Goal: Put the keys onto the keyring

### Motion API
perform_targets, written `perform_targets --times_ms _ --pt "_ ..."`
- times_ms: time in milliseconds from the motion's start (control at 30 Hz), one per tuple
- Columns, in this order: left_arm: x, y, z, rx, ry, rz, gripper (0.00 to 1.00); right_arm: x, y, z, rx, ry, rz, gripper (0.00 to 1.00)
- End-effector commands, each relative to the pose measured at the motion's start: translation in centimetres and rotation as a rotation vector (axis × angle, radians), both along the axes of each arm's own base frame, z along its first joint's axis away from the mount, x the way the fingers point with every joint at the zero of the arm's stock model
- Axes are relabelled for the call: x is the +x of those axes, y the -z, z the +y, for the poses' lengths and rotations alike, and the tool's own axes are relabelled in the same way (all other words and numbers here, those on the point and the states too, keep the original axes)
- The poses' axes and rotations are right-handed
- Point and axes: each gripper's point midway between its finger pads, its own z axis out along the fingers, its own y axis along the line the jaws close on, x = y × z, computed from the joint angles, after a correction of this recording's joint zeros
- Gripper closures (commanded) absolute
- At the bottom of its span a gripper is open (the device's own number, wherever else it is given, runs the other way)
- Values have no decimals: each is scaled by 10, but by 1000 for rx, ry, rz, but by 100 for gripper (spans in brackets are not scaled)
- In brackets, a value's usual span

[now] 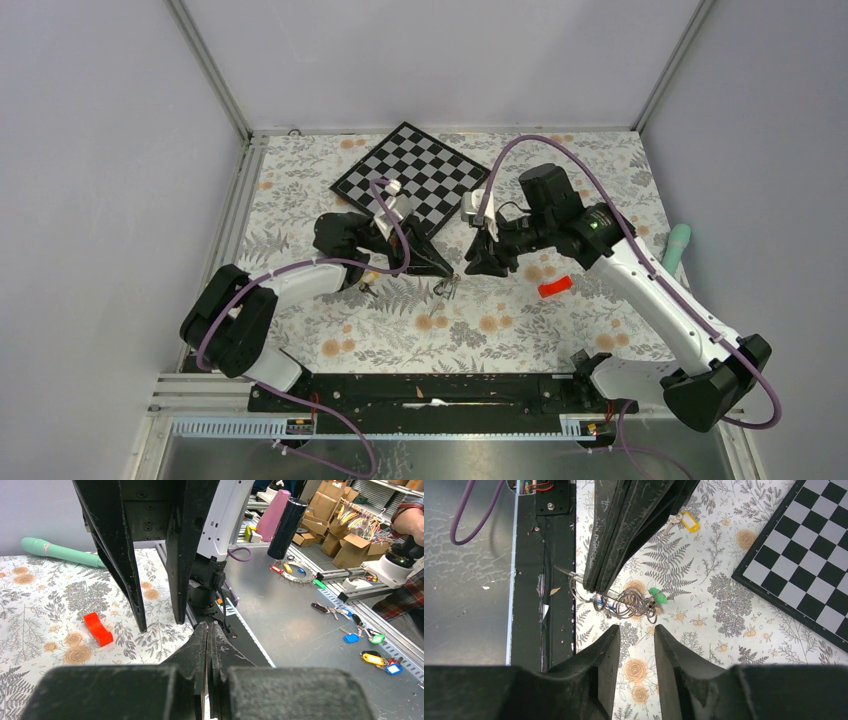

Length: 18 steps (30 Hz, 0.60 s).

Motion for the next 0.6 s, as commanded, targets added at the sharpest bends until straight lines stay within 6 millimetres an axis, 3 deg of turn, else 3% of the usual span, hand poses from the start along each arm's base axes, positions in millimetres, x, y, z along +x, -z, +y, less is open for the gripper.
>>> perform_targets --times_ms 0,433,567 --pt "3 -16 0 -69 -23 -64 100 -6 -9 0 38 -29 -3 59" --pt "12 -17 -4 -78 -60 -21 100 -14 -15 14 96 -97 86 55" --pt "14 -17 -5 -81 -74 -5 100 -13 -16 16 105 -97 98 59"
